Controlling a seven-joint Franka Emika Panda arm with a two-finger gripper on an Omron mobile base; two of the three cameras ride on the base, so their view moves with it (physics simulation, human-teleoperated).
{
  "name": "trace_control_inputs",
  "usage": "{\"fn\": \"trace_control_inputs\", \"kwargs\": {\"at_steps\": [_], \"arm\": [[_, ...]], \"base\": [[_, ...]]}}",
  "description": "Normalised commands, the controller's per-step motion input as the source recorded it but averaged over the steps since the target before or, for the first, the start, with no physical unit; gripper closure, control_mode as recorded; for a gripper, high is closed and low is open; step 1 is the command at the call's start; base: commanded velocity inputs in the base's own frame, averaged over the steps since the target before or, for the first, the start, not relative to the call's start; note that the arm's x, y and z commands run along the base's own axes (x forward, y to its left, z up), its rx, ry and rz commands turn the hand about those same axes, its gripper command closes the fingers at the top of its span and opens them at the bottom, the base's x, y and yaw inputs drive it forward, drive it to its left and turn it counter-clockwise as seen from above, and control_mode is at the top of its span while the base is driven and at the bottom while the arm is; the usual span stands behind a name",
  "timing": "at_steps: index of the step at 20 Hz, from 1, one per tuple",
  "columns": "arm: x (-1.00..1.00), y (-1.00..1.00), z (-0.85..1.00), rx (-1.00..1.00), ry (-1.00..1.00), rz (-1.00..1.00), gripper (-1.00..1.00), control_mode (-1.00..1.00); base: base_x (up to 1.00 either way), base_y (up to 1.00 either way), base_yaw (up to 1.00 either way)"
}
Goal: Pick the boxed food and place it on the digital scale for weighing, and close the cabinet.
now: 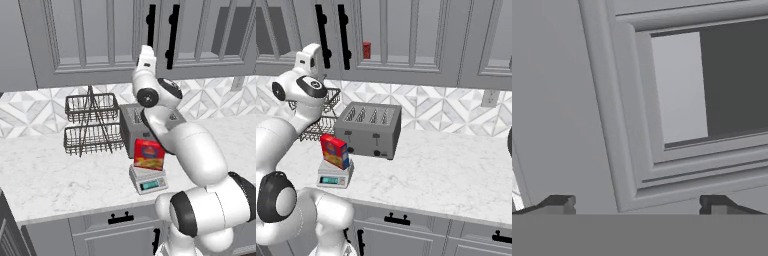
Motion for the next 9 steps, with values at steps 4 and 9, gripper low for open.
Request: {"fn": "trace_control_inputs", "kwargs": {"at_steps": [4, 9], "arm": [[0.93, -0.12, -0.24, 0.00, 0.00, 0.00, -1.00, -1.00], [0.19, -0.43, -0.09, 0.06, 0.00, 0.00, -1.00, -1.00]], "base": [[0.00, 0.00, 0.00], [0.00, 0.00, 0.00]]}}
